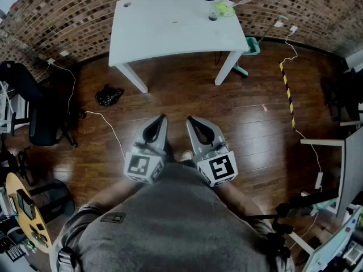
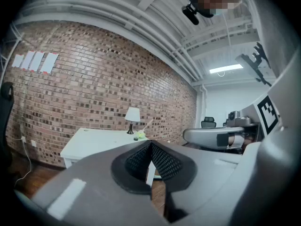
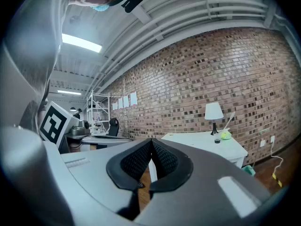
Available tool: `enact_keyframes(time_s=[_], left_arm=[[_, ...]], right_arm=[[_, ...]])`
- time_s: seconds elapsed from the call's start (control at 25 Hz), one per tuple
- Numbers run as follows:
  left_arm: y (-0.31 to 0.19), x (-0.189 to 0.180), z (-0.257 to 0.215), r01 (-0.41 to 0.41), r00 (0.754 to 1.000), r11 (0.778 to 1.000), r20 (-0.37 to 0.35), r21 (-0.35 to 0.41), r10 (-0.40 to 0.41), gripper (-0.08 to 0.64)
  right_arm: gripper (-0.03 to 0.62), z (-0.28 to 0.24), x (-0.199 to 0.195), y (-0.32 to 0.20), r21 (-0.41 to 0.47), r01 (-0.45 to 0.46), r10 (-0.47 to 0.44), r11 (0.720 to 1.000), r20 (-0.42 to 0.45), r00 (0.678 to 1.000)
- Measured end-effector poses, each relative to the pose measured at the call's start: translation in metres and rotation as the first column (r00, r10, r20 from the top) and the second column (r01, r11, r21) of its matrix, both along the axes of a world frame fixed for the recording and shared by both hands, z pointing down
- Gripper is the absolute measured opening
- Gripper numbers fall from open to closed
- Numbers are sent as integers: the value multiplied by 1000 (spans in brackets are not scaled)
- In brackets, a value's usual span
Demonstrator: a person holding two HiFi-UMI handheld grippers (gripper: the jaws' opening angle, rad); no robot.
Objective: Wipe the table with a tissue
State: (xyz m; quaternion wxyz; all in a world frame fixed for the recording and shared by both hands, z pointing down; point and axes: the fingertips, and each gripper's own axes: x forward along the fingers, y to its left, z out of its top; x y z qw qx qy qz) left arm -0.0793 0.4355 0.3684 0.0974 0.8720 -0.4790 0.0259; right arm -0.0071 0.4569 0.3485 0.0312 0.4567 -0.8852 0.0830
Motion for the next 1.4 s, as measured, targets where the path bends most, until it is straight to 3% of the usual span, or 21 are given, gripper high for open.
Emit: enact_keyframes(time_s=[0.4, 0.84, 0.96, 1.24, 1.4], left_arm=[[-95, 15, 7, -10, 999, 1000, -39, -2, 10, 2], [-252, -6, 3, -90, 996, 995, -28, -45, 89, 1], [-291, -11, -3, -103, 994, 995, -43, -18, 102, 1], [-352, -21, 6, -68, 995, 998, -73, -10, 68, 1], [-374, -14, 13, -42, 998, 998, -58, -52, 39, 1]], right_arm=[[12, 12, 16, -88, -21, -33, 33, 999, -18, 999], [12, 4, -15, -249, -26, -70, 69, 997, -48, 997], [12, 1, -21, -290, -30, -79, 77, 996, -66, 995], [12, 3, -22, -356, -37, -87, 84, 995, -81, 993], [12, 10, -14, -381, -47, -57, 53, 997, -89, 995]])
